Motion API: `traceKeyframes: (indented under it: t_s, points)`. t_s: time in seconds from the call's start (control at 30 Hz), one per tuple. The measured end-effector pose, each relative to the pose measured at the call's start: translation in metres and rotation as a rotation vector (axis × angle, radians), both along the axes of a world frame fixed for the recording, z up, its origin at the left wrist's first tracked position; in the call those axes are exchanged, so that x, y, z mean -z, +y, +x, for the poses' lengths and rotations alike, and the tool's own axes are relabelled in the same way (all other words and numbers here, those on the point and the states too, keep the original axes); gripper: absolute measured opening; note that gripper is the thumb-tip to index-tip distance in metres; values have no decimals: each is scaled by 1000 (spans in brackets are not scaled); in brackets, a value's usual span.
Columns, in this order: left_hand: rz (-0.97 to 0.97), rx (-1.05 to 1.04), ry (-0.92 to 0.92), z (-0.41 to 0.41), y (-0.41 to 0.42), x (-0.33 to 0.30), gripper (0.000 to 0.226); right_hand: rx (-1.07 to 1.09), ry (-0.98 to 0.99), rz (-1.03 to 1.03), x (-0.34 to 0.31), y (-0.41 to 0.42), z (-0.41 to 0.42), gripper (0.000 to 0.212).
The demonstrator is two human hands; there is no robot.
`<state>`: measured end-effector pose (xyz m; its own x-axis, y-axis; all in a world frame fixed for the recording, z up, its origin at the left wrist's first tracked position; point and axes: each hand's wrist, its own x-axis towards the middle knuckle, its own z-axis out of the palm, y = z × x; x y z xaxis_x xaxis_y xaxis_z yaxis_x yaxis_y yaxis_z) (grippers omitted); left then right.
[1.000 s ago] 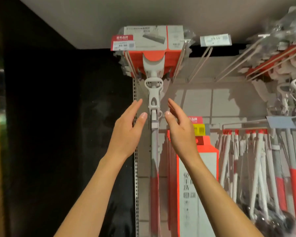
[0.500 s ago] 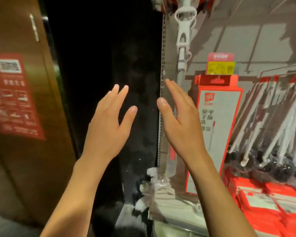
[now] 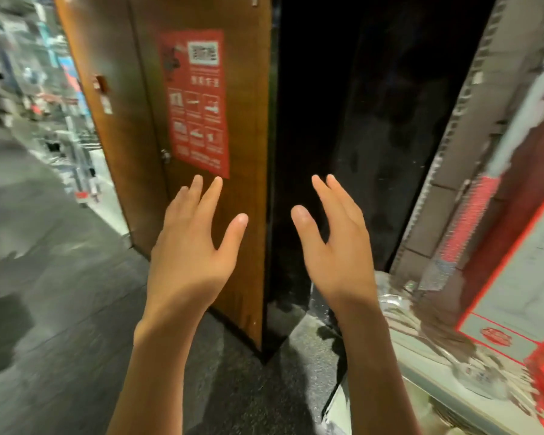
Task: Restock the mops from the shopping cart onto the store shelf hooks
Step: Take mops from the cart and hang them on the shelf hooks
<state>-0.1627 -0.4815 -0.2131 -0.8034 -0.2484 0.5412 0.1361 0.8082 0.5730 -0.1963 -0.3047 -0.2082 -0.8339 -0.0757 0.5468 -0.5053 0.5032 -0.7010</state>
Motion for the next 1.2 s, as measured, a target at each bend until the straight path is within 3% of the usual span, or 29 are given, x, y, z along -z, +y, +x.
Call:
traceKeyframes:
  t_s: [0.2,0.37,0.6,0.73,0.87,1.2]
  points:
    - [-34,-272,-133,62,-103,25,84,-144,6,50,33,-108,26,71]
    - [-144,-471,-223,127,-186,51,99,-246,121,95,65,-209,59,70]
    - [-75,-663,-415,202,-273,83,91,-451,-13,210,89,-324,102,76]
    - [-25,-746,-422,228,-305,96,87,-548,-68,275,99,-365,114,73]
    - [34,-780,-389,232,-329,100,85,-624,-71,278,105,-396,112,82]
    - [83,-871,-313,154,-394,103,81,-800,-149,220,106,-477,31,72]
